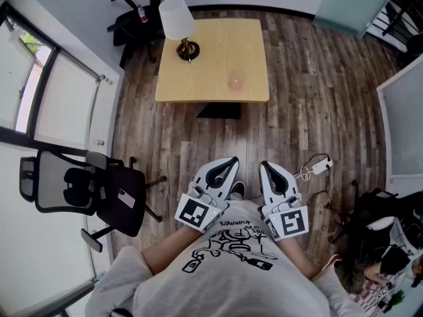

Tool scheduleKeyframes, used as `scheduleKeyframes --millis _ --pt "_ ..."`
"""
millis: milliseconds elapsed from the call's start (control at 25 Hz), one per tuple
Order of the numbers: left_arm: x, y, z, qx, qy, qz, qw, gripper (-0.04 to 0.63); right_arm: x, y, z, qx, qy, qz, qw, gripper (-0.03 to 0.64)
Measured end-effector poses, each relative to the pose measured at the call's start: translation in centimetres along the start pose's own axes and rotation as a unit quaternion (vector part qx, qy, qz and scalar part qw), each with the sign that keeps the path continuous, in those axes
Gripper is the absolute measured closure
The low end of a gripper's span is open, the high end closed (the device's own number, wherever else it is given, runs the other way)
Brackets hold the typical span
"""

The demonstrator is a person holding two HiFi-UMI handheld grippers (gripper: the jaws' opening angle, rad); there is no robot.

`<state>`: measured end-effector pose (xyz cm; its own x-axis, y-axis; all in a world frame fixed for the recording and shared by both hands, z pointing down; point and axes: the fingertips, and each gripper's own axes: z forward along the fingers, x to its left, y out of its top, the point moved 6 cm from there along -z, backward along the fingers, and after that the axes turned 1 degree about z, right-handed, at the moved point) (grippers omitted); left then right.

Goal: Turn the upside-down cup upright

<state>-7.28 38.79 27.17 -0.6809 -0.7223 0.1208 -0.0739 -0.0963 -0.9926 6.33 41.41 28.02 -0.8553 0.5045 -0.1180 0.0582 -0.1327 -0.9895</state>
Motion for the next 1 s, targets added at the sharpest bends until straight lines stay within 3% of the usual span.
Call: scheduleKeyframes --millis 600,1000 --pt "0.5 -1.1 2.3 0.011 0.015 -0.006 0.9998 0.588 -2.3 -0.3 1.2 0.009 0.012 0.003 1.0 0.594" --pt "5.1 -0.4 6.5 0.005 0.014 -0.005 0.9999 0.588 -5.7 0.3 6.4 0.009 0.008 0.009 1.0 0.592"
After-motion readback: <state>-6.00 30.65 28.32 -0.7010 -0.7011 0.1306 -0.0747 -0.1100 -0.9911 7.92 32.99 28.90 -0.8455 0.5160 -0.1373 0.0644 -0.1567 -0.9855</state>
